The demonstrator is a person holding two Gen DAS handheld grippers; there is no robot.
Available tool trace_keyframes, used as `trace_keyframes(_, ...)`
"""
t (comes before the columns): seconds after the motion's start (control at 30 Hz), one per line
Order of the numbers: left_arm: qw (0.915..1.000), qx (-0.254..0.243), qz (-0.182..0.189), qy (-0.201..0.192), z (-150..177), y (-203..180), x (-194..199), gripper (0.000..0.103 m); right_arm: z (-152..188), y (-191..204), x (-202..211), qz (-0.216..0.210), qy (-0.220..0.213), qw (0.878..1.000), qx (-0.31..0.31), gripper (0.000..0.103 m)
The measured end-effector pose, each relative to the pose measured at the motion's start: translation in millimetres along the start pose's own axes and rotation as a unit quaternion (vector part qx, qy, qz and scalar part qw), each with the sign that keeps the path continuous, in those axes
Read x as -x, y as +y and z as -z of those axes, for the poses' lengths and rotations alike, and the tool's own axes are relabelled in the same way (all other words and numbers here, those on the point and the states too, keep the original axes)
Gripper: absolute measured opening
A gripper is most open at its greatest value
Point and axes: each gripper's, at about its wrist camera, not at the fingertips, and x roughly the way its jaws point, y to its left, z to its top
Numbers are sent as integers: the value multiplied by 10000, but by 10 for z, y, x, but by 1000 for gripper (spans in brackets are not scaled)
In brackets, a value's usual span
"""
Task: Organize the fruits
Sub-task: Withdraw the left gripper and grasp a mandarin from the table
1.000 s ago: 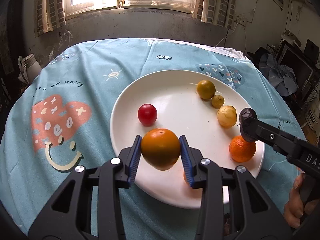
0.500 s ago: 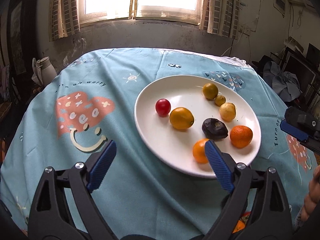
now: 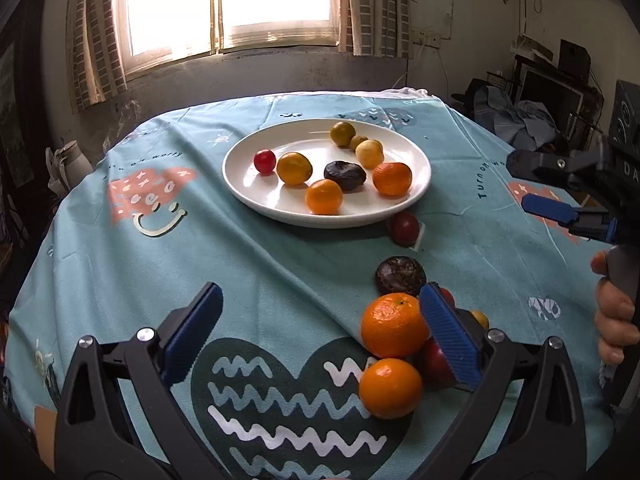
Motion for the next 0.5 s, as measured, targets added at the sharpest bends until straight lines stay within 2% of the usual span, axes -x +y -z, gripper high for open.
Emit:
trace_keyframes(0.17,9986,-457,-211,165,41,-182,-130,100,1,-10,-10,-16,75,9999,-70,91)
trace_keyframes(0.2,9980,-490,-312,267,47,-180,-190,101,3,-4,-10,-15,80,10000,-57,91)
trace_keyframes(0.27,9986,-394,-230,258,34,-118,-204,101,8,4,-10,-3,86,10000,-34,91)
trace_keyframes(0.3,9986,-360,-324,215,28,-74,-189,101,7,3,-7,4,76,10000,-35,91)
trace_keyframes(0.33,9978,-324,-574,119,16,-13,-164,101,7,2,0,13,63,10000,-42,91)
trace_keyframes(0.4,9915,-127,-1295,40,-14,184,-158,101,-1,-16,14,17,36,10000,-80,91)
trace_keyframes(0.43,9887,94,-1490,127,-20,319,-184,101,-6,-27,20,5,26,9999,-100,91)
trace_keyframes(0.47,9886,378,-1440,240,-24,451,-201,101,-10,-32,25,-11,23,9999,-114,91)
trace_keyframes(0.5,9903,665,-1190,272,-26,557,-185,101,-9,-33,30,-24,17,9999,-120,91)
